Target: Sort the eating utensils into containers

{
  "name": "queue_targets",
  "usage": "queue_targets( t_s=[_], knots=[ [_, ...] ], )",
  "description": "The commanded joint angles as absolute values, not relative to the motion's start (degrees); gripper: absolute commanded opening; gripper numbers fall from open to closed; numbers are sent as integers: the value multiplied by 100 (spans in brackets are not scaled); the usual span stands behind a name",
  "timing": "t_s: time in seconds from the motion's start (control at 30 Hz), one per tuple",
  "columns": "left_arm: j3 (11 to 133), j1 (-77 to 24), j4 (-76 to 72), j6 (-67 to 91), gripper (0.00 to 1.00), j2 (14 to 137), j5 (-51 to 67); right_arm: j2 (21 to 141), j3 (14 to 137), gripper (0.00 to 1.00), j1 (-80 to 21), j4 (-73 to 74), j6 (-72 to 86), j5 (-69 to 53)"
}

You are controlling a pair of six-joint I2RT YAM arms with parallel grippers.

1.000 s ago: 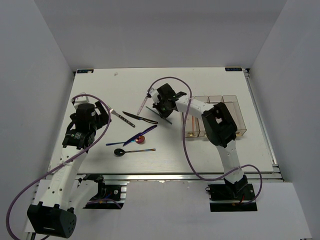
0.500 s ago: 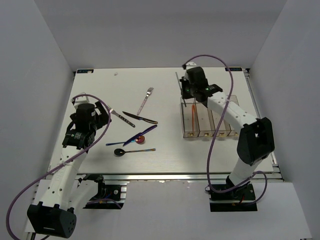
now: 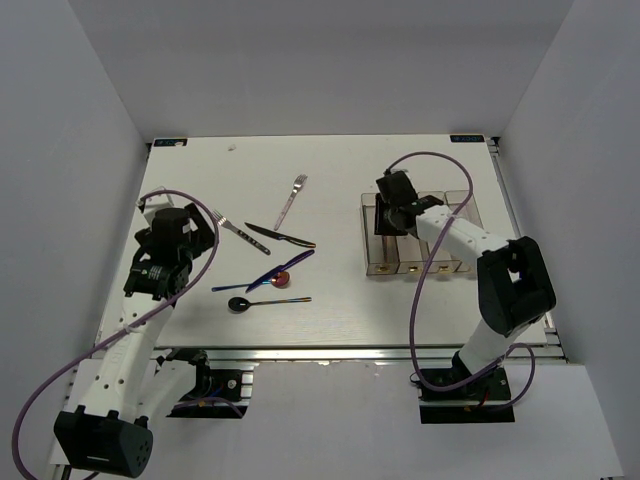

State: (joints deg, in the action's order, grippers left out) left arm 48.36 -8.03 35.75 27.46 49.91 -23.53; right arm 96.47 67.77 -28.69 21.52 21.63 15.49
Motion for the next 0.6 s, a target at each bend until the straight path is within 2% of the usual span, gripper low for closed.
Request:
queue_targets(
  t_s=[0.0,0.13,0.27,0.33,0.43,0.47,0.5,0.53,0.57],
  knots=[
    [4860,-791,3630,2830,98,4834,-2610,9221,6619,50,-2900,2013,2250,1591],
    [4887,-782,3770,3119,98,4816,-2830,9132,6731,56,-3032,1925,2040,1468],
    [4869,-738,3867,3313,98,4851,-3172,9517,7309,55,-3697,1328,944,-4],
    [4852,-712,3929,3357,98,4860,-3287,10114,7723,54,-4050,1221,-125,-420],
    [4825,-668,3902,3253,98,4895,-3218,11177,8882,54,-4473,1668,-885,-396],
    [4808,-677,3824,3226,98,4896,-3112,11432,9199,57,-4500,1818,-966,-474],
    [4790,-668,3788,3182,98,4904,-2929,11931,9855,78,-4500,2159,-1045,-562],
    [4773,-668,3762,3129,98,4913,-2857,12170,10157,89,-4500,2327,-1168,-641],
    [4772,-668,3736,3103,98,4922,-2796,12364,10439,89,-4526,2451,-1352,-694]
  ],
)
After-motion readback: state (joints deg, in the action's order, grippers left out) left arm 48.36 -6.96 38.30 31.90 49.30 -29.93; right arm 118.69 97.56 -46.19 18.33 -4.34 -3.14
